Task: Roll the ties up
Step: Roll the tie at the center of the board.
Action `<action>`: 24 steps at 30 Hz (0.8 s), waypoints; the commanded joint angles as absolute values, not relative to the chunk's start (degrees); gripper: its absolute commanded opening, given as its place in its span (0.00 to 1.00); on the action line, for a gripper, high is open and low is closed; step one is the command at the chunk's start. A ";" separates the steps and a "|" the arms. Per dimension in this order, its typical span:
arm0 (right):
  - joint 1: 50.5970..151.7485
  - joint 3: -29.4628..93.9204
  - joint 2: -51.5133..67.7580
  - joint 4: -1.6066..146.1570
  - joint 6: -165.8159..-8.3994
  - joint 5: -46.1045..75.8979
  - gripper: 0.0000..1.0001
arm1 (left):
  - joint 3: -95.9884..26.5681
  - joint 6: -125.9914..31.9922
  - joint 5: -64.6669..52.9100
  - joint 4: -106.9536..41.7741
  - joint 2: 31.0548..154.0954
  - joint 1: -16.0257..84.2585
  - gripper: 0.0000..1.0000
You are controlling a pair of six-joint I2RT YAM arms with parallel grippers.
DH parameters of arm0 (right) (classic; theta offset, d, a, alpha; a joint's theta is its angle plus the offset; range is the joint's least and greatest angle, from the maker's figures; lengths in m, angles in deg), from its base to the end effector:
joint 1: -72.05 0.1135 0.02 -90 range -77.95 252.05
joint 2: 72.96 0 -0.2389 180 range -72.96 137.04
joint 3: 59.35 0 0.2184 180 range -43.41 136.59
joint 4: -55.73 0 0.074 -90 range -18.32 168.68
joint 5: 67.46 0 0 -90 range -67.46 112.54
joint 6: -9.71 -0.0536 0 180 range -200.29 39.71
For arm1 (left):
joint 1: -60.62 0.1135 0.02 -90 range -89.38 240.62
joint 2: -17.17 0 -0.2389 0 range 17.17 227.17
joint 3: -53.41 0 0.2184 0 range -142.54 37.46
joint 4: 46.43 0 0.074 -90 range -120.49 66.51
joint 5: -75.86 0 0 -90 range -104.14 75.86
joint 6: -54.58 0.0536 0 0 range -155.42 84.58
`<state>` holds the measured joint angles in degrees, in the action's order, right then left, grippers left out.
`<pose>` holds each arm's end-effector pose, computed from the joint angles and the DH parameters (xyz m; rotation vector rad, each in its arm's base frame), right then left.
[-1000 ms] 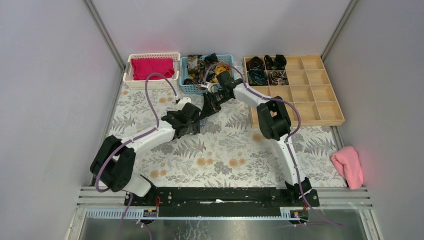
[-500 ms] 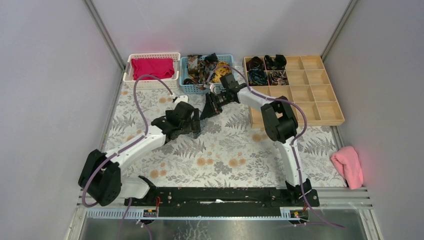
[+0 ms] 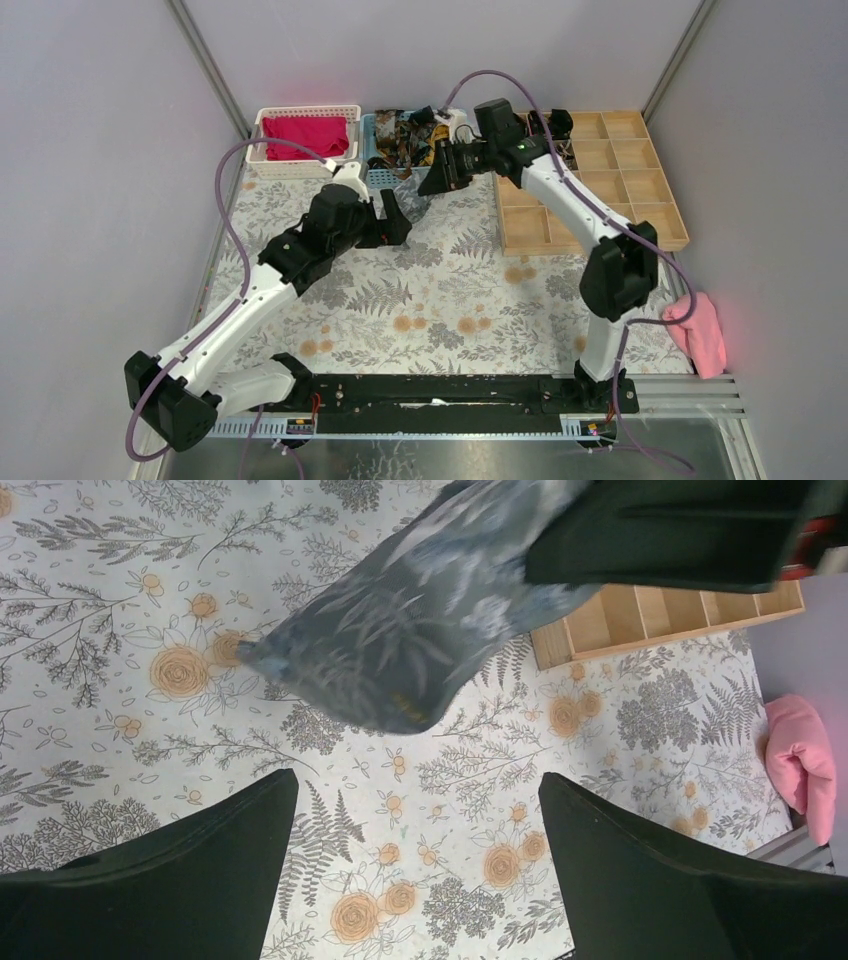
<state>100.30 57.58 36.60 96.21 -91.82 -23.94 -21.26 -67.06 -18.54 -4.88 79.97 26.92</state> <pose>0.3423 0.2281 0.3060 -0.8080 2.0559 1.2654 0.1980 -0.1271 0.3078 -0.0093 2.1459 -0.6036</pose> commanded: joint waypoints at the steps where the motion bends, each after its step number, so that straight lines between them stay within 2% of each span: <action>1: 99.63 57.67 29.78 103.68 -87.11 -13.24 0.07 | -22.39 -66.61 -18.08 -4.62 80.82 27.23 0.99; 15: 99.56 60.34 16.82 116.37 -81.34 22.94 0.06 | -25.19 -67.06 -20.27 -4.90 79.61 27.21 0.99; 20: 100.85 62.94 16.30 118.56 -79.68 32.32 0.06 | -24.46 -66.89 -20.51 -4.78 79.08 27.20 0.99; 24: 106.08 63.21 21.27 120.98 -75.14 42.63 0.06 | -22.41 -67.01 -20.73 -4.96 78.53 27.20 0.99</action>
